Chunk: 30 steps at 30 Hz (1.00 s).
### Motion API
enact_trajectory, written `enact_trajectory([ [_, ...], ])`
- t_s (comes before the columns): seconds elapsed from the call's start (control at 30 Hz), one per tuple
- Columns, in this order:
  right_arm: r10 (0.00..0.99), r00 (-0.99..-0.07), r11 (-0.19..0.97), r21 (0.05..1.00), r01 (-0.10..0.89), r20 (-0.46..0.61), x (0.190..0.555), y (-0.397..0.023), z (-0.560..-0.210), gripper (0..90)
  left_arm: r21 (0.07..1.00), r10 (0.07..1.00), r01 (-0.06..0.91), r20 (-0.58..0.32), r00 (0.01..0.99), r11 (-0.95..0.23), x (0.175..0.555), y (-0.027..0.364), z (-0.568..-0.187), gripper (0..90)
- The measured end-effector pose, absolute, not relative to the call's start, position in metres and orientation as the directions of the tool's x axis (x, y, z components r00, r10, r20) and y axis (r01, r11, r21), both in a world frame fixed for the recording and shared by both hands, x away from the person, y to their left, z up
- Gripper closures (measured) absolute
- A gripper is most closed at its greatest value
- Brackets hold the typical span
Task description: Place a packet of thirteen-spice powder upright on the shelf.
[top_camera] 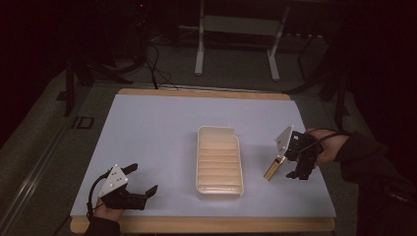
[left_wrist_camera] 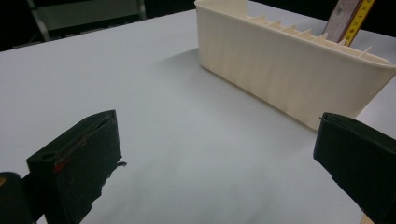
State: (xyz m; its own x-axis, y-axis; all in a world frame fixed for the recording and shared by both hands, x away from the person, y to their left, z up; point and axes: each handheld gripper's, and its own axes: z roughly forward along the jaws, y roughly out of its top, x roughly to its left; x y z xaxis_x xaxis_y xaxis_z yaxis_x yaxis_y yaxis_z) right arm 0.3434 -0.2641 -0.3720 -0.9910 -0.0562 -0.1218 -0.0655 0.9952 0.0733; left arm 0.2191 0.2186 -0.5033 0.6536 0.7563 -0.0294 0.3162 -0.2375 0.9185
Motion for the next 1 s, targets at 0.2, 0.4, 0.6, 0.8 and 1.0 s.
enact_trajectory([
  [0.2,-0.093,-0.990,0.993,0.062,-0.100,-0.104,0.357,-0.259,-0.379,20.3,0.917,0.754,0.317,-0.028,0.656,-0.241,0.219,0.219,-0.503,0.9],
  [0.4,-0.097,-0.992,0.994,0.034,-0.100,-0.081,0.370,-0.258,-0.395,24.3,0.917,0.754,0.319,-0.031,0.656,-0.240,0.219,0.219,-0.504,1.0],
  [0.6,-0.108,-0.992,0.994,0.016,-0.109,-0.066,0.373,-0.257,-0.408,34.3,0.916,0.755,0.322,-0.033,0.655,-0.239,0.219,0.219,-0.504,0.9],
  [0.8,-0.113,-0.991,0.993,-0.031,-0.111,-0.068,0.377,-0.256,-0.417,40.3,0.916,0.755,0.322,-0.033,0.655,-0.239,0.219,0.219,-0.504,1.0],
  [1.0,-0.107,-0.993,0.994,-0.031,-0.105,-0.048,0.379,-0.254,-0.419,57.8,0.916,0.755,0.324,-0.034,0.655,-0.239,0.219,0.219,-0.504,1.0],
])
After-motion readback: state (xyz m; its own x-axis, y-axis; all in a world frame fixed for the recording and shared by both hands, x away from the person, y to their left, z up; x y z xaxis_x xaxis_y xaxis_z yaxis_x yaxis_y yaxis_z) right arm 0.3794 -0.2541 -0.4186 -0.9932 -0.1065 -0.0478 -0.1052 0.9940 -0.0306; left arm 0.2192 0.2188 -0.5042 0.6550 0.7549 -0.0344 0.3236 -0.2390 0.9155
